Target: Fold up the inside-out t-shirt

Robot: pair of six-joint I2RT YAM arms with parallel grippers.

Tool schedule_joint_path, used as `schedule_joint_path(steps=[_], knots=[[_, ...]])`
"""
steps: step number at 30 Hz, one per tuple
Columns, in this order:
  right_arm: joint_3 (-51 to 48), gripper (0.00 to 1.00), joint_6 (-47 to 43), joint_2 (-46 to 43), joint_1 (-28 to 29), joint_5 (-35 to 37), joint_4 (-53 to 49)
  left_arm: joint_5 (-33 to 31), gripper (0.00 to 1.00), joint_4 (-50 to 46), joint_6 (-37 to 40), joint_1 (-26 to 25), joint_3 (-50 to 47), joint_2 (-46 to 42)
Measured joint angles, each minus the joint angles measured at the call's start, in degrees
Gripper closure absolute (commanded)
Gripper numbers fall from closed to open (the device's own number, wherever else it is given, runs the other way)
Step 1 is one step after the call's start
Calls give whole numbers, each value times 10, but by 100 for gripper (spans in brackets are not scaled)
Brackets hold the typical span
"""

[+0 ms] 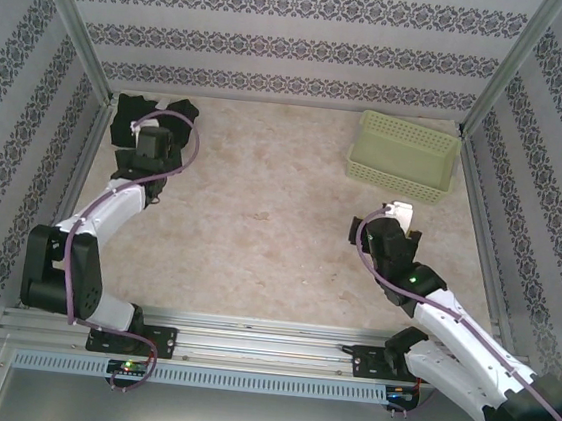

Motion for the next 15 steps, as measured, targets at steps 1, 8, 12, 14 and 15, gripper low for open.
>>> schedule_joint_path(steps=[1, 8, 12, 14, 15], knots=[[-5, 2, -22, 5, -5, 7, 25, -13, 0, 7, -6, 0, -17, -8], [-21, 2, -136, 120, -97, 21, 168, -91, 0, 146, 5, 0, -172, -49], [-43, 2, -168, 181, -158, -14, 252, -82, 0, 244, 27, 0, -225, -10], [-64, 2, -178, 197, -179, -36, 294, -57, 0, 283, 40, 0, -244, 5], [-74, 2, -183, 202, -188, -49, 309, -42, 0, 312, 45, 1, -256, 9]])
